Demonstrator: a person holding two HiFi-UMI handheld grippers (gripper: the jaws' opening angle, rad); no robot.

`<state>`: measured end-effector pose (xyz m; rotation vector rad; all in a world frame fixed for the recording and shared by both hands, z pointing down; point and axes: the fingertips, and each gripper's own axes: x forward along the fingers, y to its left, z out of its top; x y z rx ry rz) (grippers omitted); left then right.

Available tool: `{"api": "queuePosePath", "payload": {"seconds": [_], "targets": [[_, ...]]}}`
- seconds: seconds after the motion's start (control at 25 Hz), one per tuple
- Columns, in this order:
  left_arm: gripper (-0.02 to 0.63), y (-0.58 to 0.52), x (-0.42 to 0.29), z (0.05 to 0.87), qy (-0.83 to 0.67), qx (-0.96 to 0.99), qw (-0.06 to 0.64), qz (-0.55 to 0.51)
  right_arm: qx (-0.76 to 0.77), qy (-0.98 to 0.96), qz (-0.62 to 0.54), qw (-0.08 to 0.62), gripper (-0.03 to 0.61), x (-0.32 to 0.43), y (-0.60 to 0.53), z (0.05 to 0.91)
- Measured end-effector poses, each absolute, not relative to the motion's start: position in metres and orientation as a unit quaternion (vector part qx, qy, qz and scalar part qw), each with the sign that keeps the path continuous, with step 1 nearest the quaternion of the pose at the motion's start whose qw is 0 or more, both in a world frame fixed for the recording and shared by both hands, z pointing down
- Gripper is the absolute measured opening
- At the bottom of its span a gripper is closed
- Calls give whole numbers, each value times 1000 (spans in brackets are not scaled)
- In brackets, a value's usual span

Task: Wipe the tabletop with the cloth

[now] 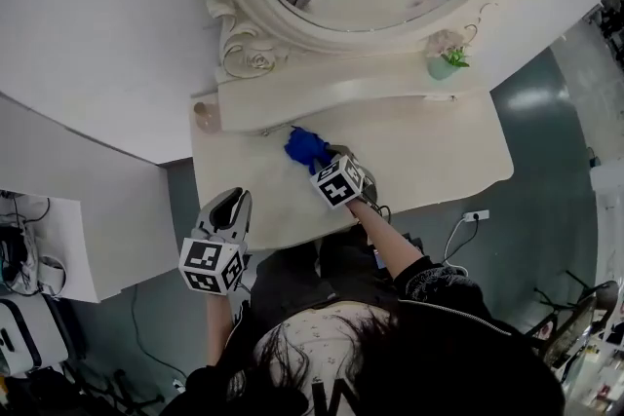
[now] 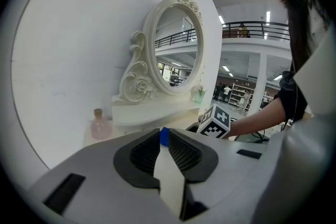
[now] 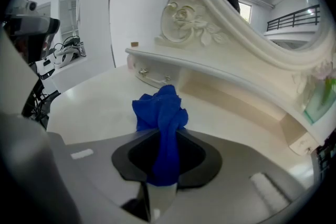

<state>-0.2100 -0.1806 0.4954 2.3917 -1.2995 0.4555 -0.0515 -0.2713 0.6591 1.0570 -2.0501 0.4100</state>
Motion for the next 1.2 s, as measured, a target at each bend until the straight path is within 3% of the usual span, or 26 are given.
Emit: {"api": "queuePosePath", "payload": {"seconds": [0.68,1.2], "targets": [[37,-212,-12,495,-440,863,175,177,505,-754,219,359,91,236,-303,660],[37,-228,24,496,-460,850,170,195,622,-653,266,341,91,450,-305,661]]}}
